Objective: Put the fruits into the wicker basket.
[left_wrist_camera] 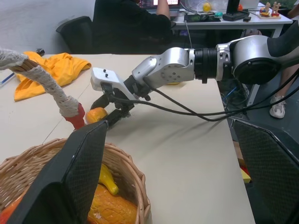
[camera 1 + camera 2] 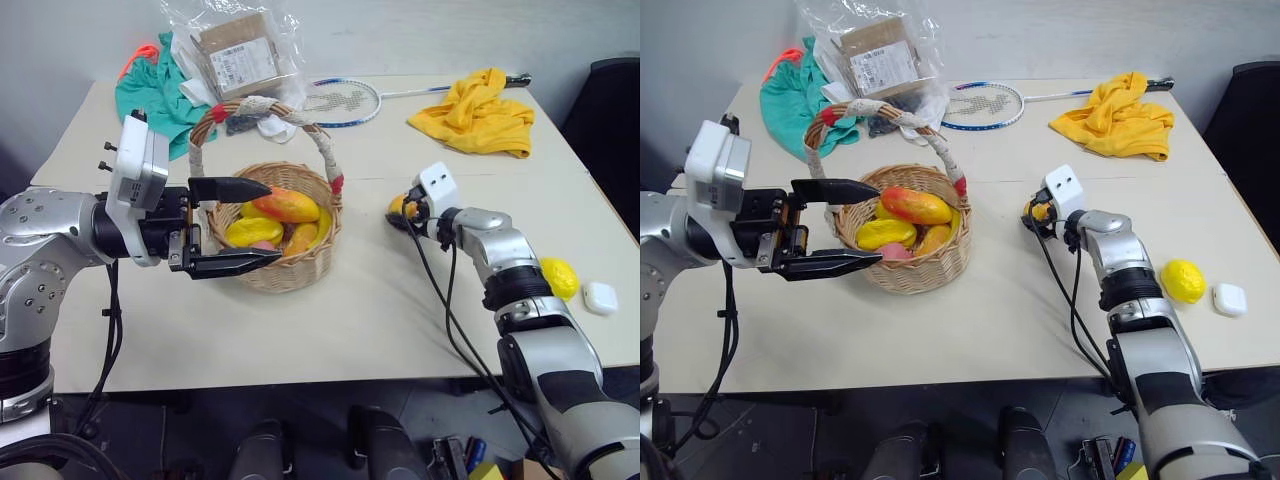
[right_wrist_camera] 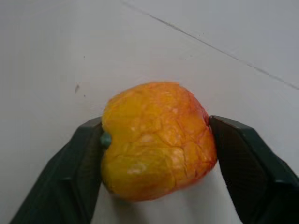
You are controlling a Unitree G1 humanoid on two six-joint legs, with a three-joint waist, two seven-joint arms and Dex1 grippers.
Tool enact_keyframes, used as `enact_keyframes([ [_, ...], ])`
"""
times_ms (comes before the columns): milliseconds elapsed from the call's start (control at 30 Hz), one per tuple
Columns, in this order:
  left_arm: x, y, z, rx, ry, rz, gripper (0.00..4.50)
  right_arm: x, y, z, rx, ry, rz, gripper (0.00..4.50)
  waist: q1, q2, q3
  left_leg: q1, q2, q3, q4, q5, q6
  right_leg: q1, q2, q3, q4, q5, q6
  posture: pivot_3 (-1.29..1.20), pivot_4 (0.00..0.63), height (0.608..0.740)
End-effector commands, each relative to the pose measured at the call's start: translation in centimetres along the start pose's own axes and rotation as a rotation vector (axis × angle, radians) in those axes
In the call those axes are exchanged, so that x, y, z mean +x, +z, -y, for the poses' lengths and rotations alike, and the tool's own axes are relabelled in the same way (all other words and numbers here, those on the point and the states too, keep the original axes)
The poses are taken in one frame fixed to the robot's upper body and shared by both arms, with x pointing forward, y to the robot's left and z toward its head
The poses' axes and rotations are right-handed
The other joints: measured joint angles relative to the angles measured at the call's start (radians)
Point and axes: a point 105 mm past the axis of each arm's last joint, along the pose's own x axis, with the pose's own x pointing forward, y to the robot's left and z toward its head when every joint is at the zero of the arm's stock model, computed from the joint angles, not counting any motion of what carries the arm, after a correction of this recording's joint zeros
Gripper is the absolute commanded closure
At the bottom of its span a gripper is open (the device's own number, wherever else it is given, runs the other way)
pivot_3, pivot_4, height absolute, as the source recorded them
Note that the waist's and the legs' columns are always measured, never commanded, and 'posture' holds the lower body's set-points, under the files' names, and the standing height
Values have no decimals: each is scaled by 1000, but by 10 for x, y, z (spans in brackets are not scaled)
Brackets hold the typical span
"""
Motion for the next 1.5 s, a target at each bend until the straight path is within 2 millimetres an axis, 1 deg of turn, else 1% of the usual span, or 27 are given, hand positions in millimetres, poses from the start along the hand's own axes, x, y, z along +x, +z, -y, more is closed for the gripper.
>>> enact_keyframes([
  [33, -8, 10, 1, 39, 36, 6, 0, -5, 13, 1, 8, 34, 61, 2070, 1, 0, 0, 0, 0, 0, 0, 0, 0, 0, 0, 0, 0, 0, 0, 0, 150, 740],
  [133, -16, 10, -1, 19, 77, 17, 0, -21, 27, -17, -9, 190, 147, 2113, 2, 0, 0, 0, 0, -1, -1, 0, 0, 0, 0, 0, 0, 0, 0, 0, 150, 740],
  [167, -21, 11, -3, 8, 102, 25, 0, -30, 33, -26, 9, 261, 175, 2113, 3, 0, 0, 0, 0, -1, -1, 0, 0, 0, 0, 1, -1, 0, 0, 0, 150, 740],
  [267, -38, 13, -5, -24, 180, 44, 0, -64, 48, -59, 41, 491, 216, 2113, 5, 0, 0, -1, 0, -2, -1, 0, 0, 0, -1, 1, -1, 0, 0, 0, 150, 740],
  [367, -58, 13, -4, -42, 246, 22, 0, -97, 61, -95, 13, 688, 219, 2113, 5, 0, 0, -1, 1, -3, -1, 0, 0, 0, -1, 1, -1, 0, 0, 0, 150, 740],
  [433, -65, 12, -2, -43, 260, -8, 0, -114, 73, -119, -28, 797, 254, 2113, 1, 0, 0, 0, 1, -3, -1, -1, 0, 0, -1, 0, 0, 0, 0, 0, 150, 740],
  [467, -66, 12, -1, -41, 258, -17, 0, -118, 81, -129, -14, 833, 278, 2113, 1, 0, 0, 1, 2, -2, -1, -1, -1, 0, -1, 0, 0, -1, -1, 0, 150, 740],
  [567, -64, 13, 1, -38, 242, -30, 0, -115, 109, -159, 37, 892, 349, 2113, 2, 0, 0, 2, 3, -2, -1, -2, -3, 0, -1, -1, -1, -2, -3, 0, 150, 740],
  [633, -61, 12, 4, -32, 222, -44, 0, -100, 123, -174, 41, 860, 363, 2113, 3, 0, 0, 2, 3, -2, -1, -2, -4, -1, -1, 0, 1, -2, -4, 0, 150, 740],
  [700, -58, 10, 5, -27, 212, -50, 0, -78, 128, -182, 26, 779, 347, 2113, 2, 0, 0, 2, 3, -2, -1, -2, -4, -1, -1, 0, 1, -2, -5, 0, 150, 740],
  [767, -55, 10, 5, -24, 206, -48, 0, -57, 121, -185, -20, 691, 305, 2113, 4, 0, 0, 2, 3, -2, -1, -2, -4, -1, -1, 1, 2, -2, -5, 0, 150, 740],
  [833, -53, 10, 6, -17, 197, -47, 0, -48, 115, -188, -20, 683, 276, 1395, 6, -2, -1, 0, 2, -4, -2, -2, -4, -1, -1, 1, 2, -2, -5, 0, 150, 740],
  [867, -52, 10, 6, -15, 195, -47, 0, -48, 114, -189, -15, 690, 273, 1190, 6, -2, -1, -1, 2, -4, -1, -2, -4, -1, -2, 1, 1, -2, -5, 0, 150, 740],
  [933, -48, 11, 7, -10, 182, -36, 0, -54, 120, -189, 23, 709, 302, 533, 4, -2, -1, -3, 0, -3, -1, -3, -2, -3, -3, 1, 1, -2, -4, 0, 150, 740],
  [967, -45, 13, 6, -5, 173, -22, 0, -65, 131, -185, 70, 739, 353, 191, 4, -2, -1, -4, 0, -3, -1, -3, -1, -4, -3, 1, 0, -2, -4, 0, 150, 740],
  [1033, -37, 15, 6, 4, 142, -3, 0, -96, 148, -175, 146, 824, 455, 191, 6, -2, -1, -6, 0, -3, -1, -3, -1, -6, -2, 0, 0, -2, -3, 0, 150, 740],
  [1100, -31, 15, 6, 3, 114, 10, 0, -124, 148, -159, 156, 871, 476, 191, 11, -2, -1, -12, 0, -5, 0, -2, -1, -10, -2, -1, 0, -1, -3, 0, 150, 740],
  [1133, -28, 15, 7, -1, 96, 18, 0, -137, 143, -145, 143, 852, 462, 191, 15, -2, -1, -13, 0, -5, 0, -2, -1, -10, -2, -1, 0, -1, -3, 0, 150, 740],
  [1167, -23, 14, 9, -6, 68, 27, 0, -148, 132, -121, 130, 781, 415, 191, 19, -3, -1, -13, 0, -5, 1, -2, -1, -10, -2, -1, 0, -1, -3, 0, 150, 740],
  [1233, -18, 13, 12, -13, 31, 38, 0, -164, 117, -91, 114, 666, 334, 191, 32, -3, -2, -13, -1, -4, 1, -3, 1, -10, -2, -3, -2, -1, -2, 0, 150, 740],
  [1267, -14, 12, 14, -14, 9, 42, 0, -170, 100, -66, 115, 555, 254, 88, 33, -3, -2, -13, -1, -3, 1, -3, 2, -10, -2, -3, -3, 0, -1, 0, 150, 740],
  [1300, -9, 11, 16, -15, -16, 48, 0, -182, 75, -36, 91, 424, 148, 88, 39, -3, -2, -13, -2, -3, 1, -3, 3, -10, -2, -3, -4, 0, 0, 0, 150, 740],
  [1333, -5, 11, 18, -17, -37, 55, 0, -198, 53, -12, 38, 322, 43, 88, 45, -3, -2, -13, -2, -2, 1, -3, 4, -9, -2, -4, -5, 1, 0, 0, 150, 740],
  [1367, -3, 11, 19, -17, -49, 60, 0, -210, 40, 1, -12, 276, -32, 88, 51, -3, -2, -13, -2, -2, 1, -4, 5, -8, -2, -4, -6, 1, 1, 0, 150, 740],
  [1433, 1, 10, 20, -26, -74, 76, 0, -239, 14, 38, -148, 166, -192, 88, 54, -3, -2, -12, -2, 0, 1, -4, 5, -8, -1, -3, -7, 1, 2, 0, 150, 740],
  [1467, 3, 9, 21, -29, -87, 81, 0, -252, 7, 56, -180, 118, -256, 88, 48, -3, -2, -11, -2, 2, 1, -4, 5, -8, -1, -2, -6, 2, 2, 0, 150, 740],
  [1500, 5, 8, 21, -30, -96, 84, 0, -261, 3, 68, -189, 87, -302, 88, 42, -3, -2, -9, -2, 5, 2, -4, 5, -8, 0, 0, -6, 2, 3, 0, 150, 740],
])
